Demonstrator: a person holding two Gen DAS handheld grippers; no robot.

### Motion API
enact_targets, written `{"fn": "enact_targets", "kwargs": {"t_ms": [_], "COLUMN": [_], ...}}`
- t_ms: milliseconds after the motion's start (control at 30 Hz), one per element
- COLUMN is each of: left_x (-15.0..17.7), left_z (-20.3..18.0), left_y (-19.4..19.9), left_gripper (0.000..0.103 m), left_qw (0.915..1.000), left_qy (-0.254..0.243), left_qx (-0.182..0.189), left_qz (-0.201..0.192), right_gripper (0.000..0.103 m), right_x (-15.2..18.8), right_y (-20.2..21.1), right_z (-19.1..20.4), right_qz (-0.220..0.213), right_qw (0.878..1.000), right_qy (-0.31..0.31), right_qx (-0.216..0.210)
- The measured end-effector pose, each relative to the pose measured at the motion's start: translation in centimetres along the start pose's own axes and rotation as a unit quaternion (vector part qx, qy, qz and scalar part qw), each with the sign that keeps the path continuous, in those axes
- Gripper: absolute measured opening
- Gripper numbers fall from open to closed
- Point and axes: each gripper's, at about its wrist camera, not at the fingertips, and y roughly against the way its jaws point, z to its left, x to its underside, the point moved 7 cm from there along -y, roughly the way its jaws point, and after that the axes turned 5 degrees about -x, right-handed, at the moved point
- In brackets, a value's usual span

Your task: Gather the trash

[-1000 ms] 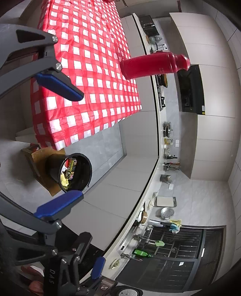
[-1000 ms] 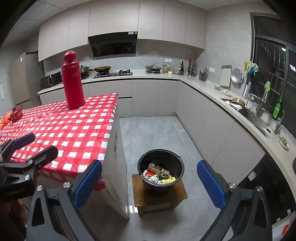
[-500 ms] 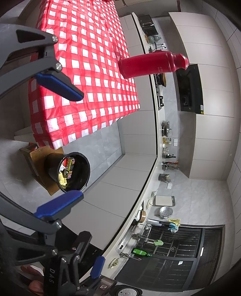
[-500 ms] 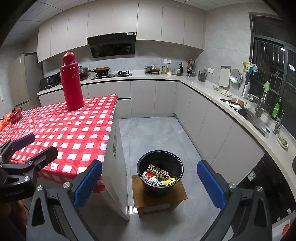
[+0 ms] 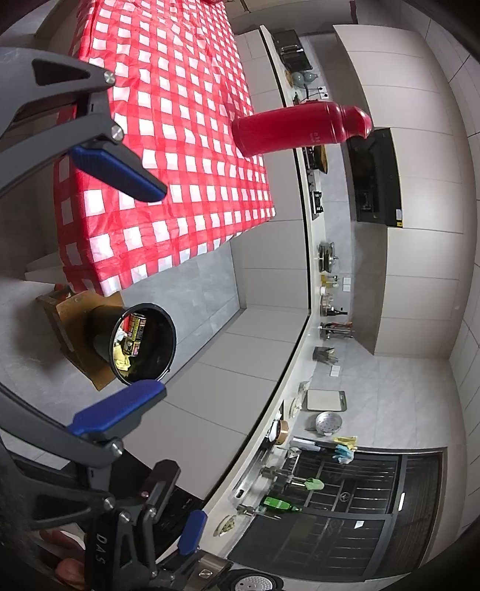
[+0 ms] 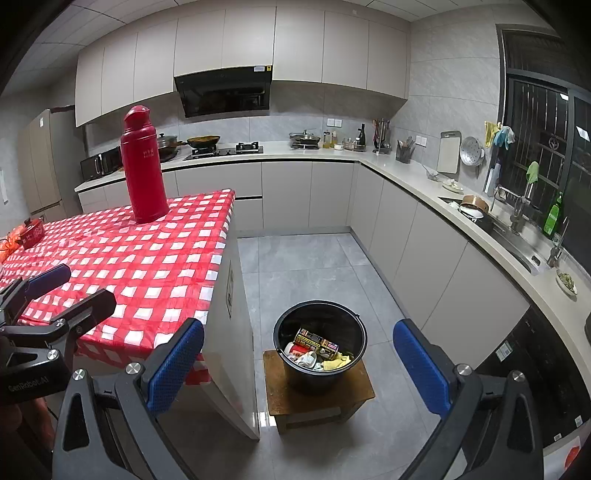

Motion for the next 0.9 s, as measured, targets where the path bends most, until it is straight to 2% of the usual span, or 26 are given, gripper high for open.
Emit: {"fn": "enact_targets", "kwargs": {"t_ms": [900], "left_x": [-0.75], "left_z": [-0.45], "left_y": [-0.01], "left_gripper": [0.098], "left_qw": [1.0], "left_qy": [-0.001], "left_qx": [-0.001], "left_qz": [-0.005], "right_gripper": [0.103], "right_x": [-0.07], "right_y": [-0.09], "right_z": [-0.57], "right_qz": [-0.002], "right_qw": [1.0], "right_qy": [0.0], "right_qx": [-0.006]}}
